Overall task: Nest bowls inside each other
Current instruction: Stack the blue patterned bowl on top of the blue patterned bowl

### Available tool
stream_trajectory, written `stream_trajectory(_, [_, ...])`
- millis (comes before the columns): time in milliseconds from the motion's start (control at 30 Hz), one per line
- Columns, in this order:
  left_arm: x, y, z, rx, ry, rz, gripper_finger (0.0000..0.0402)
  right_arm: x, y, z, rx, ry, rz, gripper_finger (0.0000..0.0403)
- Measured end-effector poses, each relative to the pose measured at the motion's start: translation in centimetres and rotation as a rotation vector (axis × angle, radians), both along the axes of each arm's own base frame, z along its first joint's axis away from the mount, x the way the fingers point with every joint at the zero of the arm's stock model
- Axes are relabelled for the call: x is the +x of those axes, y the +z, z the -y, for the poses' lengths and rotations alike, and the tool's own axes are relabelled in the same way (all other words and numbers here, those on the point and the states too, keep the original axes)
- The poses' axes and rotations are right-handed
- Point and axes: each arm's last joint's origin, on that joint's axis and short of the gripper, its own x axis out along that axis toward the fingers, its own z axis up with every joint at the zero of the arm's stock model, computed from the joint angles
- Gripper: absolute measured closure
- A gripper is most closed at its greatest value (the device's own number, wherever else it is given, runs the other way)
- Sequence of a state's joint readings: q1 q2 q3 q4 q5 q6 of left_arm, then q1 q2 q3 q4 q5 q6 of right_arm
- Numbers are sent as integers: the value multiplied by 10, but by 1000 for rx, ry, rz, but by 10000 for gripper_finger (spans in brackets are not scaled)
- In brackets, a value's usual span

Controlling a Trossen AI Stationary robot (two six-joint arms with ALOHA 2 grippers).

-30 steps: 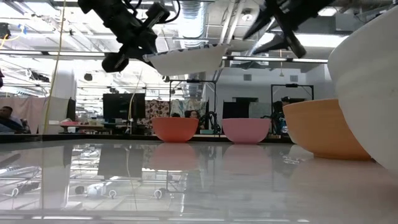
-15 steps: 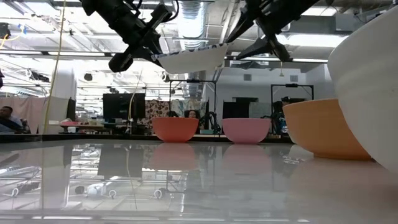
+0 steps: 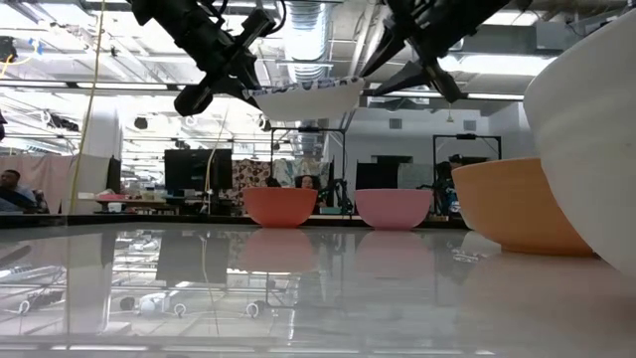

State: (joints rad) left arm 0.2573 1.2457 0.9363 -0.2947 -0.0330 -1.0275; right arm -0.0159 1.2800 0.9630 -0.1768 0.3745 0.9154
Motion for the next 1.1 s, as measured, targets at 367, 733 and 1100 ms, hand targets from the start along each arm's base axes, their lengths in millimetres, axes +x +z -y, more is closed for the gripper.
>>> stream_trajectory(367, [0,0,-1,21,9,-3,401,14,-16,2,54,25,-30,336])
stream_trajectory(733, [1,2,-2,87,33,7,314,13,-17,6,67,5,-32,392])
stream_trajectory(1100, [1,3,-3,108,42,0,195,10,-19,20,163,-55,-21,397])
